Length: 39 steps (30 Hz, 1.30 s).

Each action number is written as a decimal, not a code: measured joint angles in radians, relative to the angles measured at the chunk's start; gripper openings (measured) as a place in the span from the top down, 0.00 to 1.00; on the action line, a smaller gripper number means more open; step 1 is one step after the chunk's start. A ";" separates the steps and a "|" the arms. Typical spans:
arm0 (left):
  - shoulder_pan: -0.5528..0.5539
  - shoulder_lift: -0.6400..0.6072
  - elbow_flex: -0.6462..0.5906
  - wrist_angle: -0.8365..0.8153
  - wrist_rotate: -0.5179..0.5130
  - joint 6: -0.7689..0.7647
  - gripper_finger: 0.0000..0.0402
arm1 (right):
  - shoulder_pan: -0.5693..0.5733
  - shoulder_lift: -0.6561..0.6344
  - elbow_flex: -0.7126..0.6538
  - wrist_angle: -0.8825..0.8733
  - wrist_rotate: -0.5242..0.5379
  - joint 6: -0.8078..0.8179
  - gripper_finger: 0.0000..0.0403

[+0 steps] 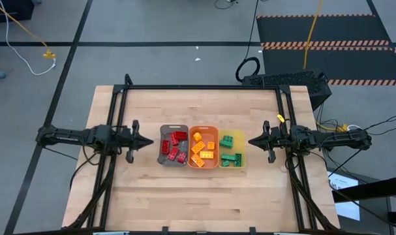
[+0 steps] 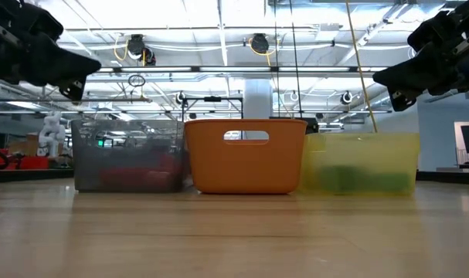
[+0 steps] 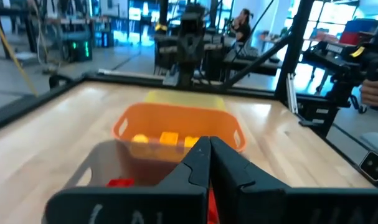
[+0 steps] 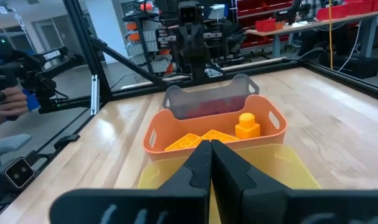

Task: Sort & place blocks by color
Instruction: Return to Home Position

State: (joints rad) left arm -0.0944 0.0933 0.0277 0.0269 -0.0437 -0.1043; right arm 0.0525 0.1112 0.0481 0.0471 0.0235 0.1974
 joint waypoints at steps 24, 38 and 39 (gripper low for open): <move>-0.006 -0.033 0.000 -0.001 -0.002 0.047 0.94 | 0.000 0.000 0.000 0.000 0.000 0.000 1.00; -0.006 -0.033 0.000 -0.001 -0.004 0.062 0.94 | 0.000 0.000 0.000 0.000 0.000 -0.027 1.00; -0.006 -0.033 0.000 -0.001 -0.004 0.062 0.94 | 0.000 0.000 0.000 0.000 0.000 -0.027 1.00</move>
State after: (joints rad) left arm -0.1005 0.0605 0.0280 0.0261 -0.0475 -0.0425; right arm 0.0525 0.1112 0.0479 0.0471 0.0238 0.1707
